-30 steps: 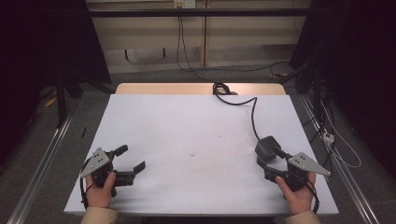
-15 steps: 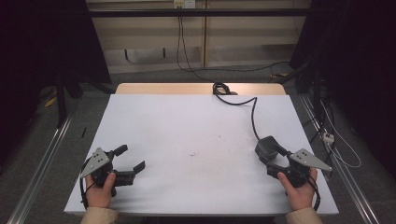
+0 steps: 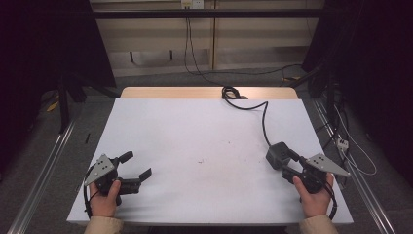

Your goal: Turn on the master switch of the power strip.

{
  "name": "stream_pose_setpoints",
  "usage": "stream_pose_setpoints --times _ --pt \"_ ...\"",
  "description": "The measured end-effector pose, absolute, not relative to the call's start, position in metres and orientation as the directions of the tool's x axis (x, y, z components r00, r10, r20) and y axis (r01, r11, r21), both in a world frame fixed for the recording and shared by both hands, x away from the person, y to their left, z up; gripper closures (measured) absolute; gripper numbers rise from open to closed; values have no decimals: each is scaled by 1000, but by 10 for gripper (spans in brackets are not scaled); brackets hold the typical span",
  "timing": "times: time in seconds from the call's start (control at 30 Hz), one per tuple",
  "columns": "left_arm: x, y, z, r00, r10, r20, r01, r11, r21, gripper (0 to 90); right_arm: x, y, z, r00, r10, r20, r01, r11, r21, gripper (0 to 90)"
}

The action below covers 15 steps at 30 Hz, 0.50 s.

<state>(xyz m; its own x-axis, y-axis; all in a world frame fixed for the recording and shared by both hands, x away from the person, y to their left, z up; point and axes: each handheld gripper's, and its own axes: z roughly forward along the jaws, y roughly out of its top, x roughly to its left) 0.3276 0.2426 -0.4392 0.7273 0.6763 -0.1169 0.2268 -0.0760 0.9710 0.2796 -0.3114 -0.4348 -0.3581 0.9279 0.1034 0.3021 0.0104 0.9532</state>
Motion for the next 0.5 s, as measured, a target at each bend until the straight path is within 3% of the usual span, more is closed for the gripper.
stream_pose_setpoints --times 0.5 --pt "327 242 -439 727 676 -120 227 -73 971 39 286 -316 -433 -344 933 103 313 10 950 540"
